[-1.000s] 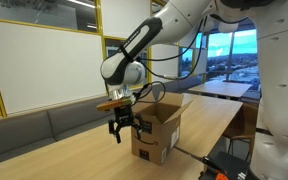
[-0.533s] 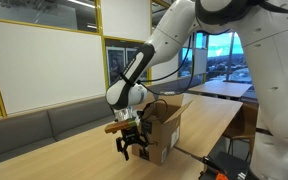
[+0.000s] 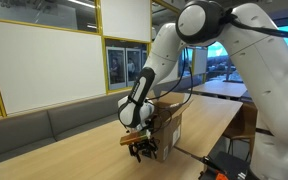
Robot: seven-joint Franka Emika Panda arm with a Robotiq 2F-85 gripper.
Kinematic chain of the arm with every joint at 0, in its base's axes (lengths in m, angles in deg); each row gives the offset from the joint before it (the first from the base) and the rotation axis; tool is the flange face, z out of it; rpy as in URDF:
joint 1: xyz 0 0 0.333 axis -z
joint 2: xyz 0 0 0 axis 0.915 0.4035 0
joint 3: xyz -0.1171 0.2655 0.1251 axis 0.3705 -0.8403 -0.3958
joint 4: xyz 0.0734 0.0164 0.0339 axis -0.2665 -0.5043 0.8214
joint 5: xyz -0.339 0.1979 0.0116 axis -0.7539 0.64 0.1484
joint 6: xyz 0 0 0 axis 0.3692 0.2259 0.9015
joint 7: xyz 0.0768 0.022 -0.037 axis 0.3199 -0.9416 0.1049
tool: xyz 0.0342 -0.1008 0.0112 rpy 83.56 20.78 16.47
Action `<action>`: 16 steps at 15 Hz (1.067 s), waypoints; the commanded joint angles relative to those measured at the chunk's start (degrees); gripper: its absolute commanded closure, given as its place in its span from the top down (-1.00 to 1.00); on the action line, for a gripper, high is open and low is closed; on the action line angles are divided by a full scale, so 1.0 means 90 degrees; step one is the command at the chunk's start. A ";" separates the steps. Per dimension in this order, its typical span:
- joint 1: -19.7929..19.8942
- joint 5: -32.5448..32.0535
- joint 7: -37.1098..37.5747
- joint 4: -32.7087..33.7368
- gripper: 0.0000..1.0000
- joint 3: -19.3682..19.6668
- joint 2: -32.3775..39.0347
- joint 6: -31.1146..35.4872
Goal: Put the objects on the table and put them in the box, then slide the box to the right
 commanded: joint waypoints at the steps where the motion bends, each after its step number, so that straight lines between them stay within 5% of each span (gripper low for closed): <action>1: -0.0096 -0.0390 0.0152 0.0247 1.00 0.0415 0.0360 0.0422; 9: -0.0037 -0.1141 0.0269 0.0726 1.00 0.1586 0.1085 0.1629; 16: 0.0131 -0.1043 0.0248 0.1497 1.00 0.2449 0.1791 0.2076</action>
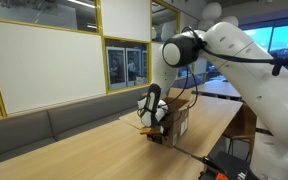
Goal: Put the objects on the table and put them in the box, then slide the box to the right
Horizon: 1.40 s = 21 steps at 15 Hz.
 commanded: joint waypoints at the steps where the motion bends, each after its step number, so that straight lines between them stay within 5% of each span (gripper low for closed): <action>1: 0.0149 -0.0035 0.0107 0.0635 1.00 0.0386 0.0442 0.0079; 15: 0.0740 -0.0025 0.0219 0.1712 1.00 0.1253 0.0824 -0.0041; 21: 0.0339 -0.0145 0.0416 0.1459 1.00 0.1680 0.0016 -0.0176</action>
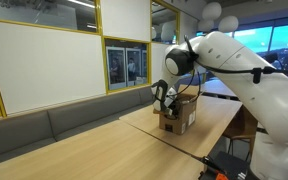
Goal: Put the objects on the table and put them in the box, then slide the box to the right
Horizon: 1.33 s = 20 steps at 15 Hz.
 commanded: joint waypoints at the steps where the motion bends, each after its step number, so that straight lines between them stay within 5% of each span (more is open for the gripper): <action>1: -0.0389 -0.0162 0.0206 -0.0289 1.00 0.0240 -0.0832 -0.0216; 5: -0.0591 -0.0103 -0.0053 -0.0642 1.00 -0.0201 -0.2122 -0.0849; 9: -0.0401 -0.0066 -0.0259 -0.0799 1.00 -0.1146 -0.3369 -0.1762; 13: -0.0033 0.0307 -0.0887 -0.0747 1.00 -0.2091 -0.4353 -0.3510; 20: 0.0471 0.0517 -0.1578 -0.0541 1.00 -0.2873 -0.5681 -0.6333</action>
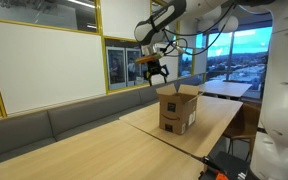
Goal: Put the objects on the table and put them in the box, then slide the box to the right
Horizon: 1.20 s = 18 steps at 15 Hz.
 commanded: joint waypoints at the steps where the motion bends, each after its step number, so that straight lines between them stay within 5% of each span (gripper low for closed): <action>1: 0.0372 0.0430 -0.0549 0.0068 1.00 -0.0365 -0.0618 -0.0819; 7: 0.0560 0.1600 -0.1603 -0.0194 1.00 -0.0617 -0.1669 -0.1684; 18: 0.0565 0.1874 -0.2374 -0.2132 1.00 -0.1650 -0.4480 -0.2380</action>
